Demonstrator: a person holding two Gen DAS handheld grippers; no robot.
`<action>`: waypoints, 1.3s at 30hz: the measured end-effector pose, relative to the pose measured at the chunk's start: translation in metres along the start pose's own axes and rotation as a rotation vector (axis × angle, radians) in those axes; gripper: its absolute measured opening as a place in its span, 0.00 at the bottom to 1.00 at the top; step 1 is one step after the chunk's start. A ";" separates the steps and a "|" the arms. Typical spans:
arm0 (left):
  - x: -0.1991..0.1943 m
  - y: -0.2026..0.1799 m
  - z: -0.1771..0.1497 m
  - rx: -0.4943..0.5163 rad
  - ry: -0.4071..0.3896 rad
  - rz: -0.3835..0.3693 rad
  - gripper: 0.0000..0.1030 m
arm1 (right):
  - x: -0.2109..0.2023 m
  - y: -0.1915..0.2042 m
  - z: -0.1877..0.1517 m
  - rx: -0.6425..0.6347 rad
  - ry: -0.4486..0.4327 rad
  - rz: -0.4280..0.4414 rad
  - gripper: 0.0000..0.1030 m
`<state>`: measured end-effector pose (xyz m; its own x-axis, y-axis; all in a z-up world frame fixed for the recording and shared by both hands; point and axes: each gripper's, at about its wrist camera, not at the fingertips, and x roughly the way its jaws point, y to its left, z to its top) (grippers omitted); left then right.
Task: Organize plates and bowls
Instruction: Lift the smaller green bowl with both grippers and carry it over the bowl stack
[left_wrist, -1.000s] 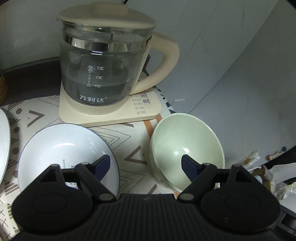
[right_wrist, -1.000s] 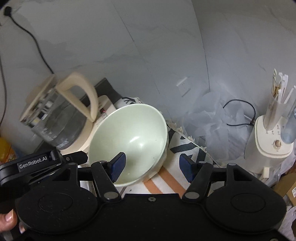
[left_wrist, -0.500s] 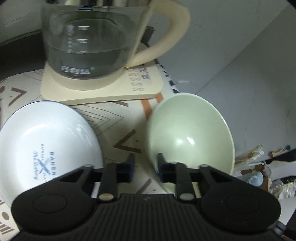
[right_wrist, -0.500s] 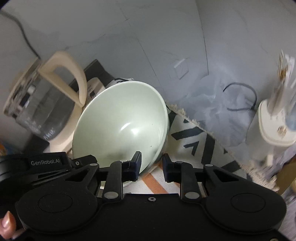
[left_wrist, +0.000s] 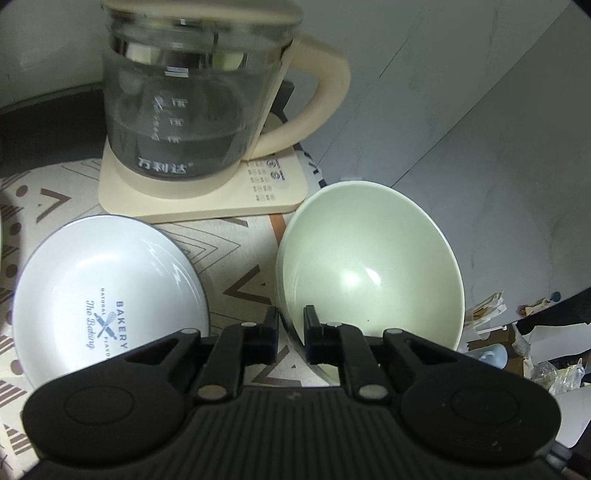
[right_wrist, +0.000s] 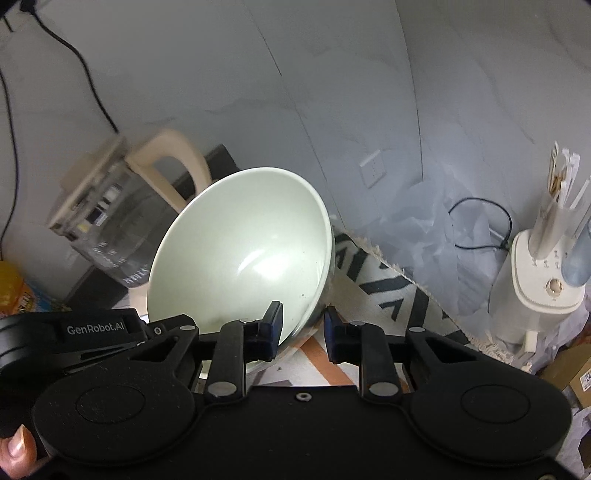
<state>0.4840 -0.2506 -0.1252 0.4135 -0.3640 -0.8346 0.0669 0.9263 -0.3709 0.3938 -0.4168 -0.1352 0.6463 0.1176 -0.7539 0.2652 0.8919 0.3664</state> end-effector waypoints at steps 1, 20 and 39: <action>-0.005 0.000 -0.001 -0.001 -0.007 -0.004 0.11 | -0.003 0.001 0.000 -0.004 -0.006 0.005 0.23; -0.090 0.019 -0.037 -0.047 -0.127 0.010 0.11 | -0.066 0.030 -0.028 -0.126 -0.055 0.104 0.23; -0.163 0.039 -0.114 -0.127 -0.179 0.110 0.11 | -0.114 0.043 -0.086 -0.221 0.004 0.212 0.23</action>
<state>0.3155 -0.1667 -0.0501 0.5671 -0.2281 -0.7914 -0.0978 0.9354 -0.3397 0.2699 -0.3536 -0.0807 0.6676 0.3126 -0.6757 -0.0373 0.9205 0.3890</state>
